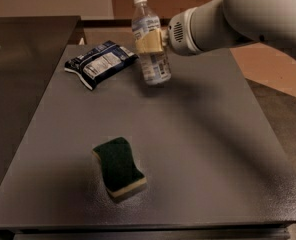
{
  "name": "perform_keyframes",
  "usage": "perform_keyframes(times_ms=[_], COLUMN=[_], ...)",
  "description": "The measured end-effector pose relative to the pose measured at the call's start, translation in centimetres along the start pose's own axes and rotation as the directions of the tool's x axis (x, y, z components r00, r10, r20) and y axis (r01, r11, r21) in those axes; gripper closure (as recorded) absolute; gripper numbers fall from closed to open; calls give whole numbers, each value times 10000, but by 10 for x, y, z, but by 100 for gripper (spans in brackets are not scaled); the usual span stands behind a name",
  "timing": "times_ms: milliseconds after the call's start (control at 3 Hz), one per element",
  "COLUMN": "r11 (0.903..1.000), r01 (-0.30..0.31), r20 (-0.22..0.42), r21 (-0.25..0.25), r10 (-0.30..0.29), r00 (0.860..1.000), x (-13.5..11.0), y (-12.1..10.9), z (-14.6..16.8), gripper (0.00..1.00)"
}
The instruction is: Place blue plastic bottle upright
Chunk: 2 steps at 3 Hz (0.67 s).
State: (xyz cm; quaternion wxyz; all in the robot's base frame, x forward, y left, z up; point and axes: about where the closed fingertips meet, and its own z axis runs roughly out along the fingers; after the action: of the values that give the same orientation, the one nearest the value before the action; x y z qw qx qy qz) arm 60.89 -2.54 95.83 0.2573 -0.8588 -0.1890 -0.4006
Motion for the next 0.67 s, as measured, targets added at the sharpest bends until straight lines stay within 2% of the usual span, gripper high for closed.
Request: perform_keyframes(times_ms=[333, 667], r11=[9851, 9850], r01=[1658, 1660], r20=[-310, -310], r21=[464, 464], r10=[-1645, -1646], r00=[9859, 9859], x=[3, 3], y=[-9, -9], z=[-1, -1], gripper=[100, 100])
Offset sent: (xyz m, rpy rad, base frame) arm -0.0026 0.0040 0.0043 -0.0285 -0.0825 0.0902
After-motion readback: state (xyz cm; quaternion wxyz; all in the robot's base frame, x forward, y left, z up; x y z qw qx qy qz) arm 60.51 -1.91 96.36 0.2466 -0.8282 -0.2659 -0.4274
